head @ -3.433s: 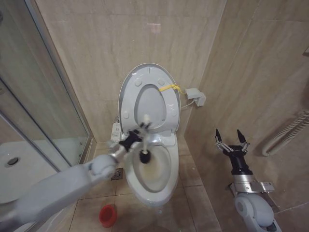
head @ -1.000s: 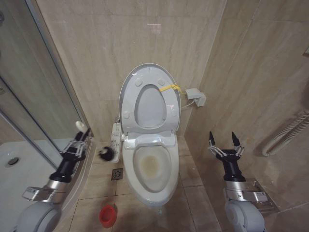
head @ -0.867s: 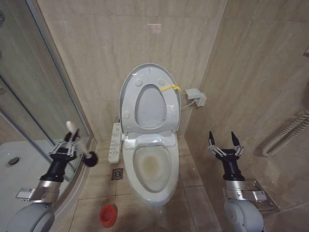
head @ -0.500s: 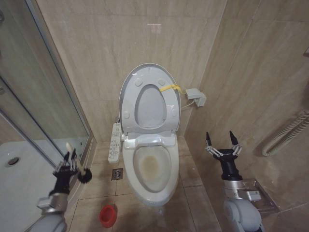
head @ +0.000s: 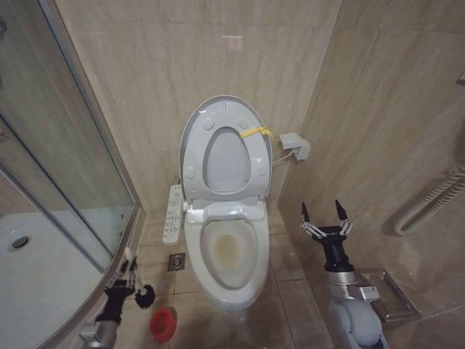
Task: Open the toilet lid, clean the toilet bowl with a toilet brush, close the toilet lid, and flush.
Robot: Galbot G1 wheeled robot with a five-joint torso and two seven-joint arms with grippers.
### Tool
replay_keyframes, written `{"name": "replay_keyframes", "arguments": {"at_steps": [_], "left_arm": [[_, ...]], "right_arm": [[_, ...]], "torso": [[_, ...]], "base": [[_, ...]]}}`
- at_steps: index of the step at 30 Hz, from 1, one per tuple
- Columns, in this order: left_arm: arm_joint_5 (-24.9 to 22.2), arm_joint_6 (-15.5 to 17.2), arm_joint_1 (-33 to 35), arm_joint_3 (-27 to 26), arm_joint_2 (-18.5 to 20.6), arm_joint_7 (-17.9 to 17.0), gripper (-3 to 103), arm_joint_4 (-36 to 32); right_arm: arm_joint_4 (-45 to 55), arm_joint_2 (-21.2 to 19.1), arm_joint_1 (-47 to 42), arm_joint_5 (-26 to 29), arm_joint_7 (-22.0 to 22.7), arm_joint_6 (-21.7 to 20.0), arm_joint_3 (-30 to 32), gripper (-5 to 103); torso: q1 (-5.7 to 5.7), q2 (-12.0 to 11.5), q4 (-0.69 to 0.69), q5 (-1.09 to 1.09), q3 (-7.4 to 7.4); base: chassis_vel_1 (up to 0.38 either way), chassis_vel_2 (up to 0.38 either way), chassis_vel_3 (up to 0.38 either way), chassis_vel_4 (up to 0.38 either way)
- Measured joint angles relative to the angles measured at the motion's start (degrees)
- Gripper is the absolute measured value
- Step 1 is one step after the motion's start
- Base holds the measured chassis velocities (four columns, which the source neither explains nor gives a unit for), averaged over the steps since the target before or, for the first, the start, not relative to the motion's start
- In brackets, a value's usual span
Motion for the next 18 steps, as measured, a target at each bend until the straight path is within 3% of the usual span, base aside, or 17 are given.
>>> {"name": "replay_keyframes", "arguments": {"at_steps": [9, 18], "left_arm": [[3.62, -1.73, -0.95, 3.69, -2.66, -0.29, 18, 4.81], [4.01, -1.98, -3.97, 5.92, -5.08, -0.47, 18, 9.41]], "right_arm": [[-1.52, -0.10, 0.17, 0.02, 0.02, 0.31, -0.06, 100], [-2.33, -0.13, 0.72, -0.13, 0.02, 0.34, 0.06, 100]], "torso": [[0.00, 0.00, 0.00, 0.01, 0.00], [0.00, 0.00, 0.00, 0.00, 0.00]], "base": [[0.000, 0.000, 0.000, 0.000], [0.000, 0.000, 0.000, 0.000]]}}
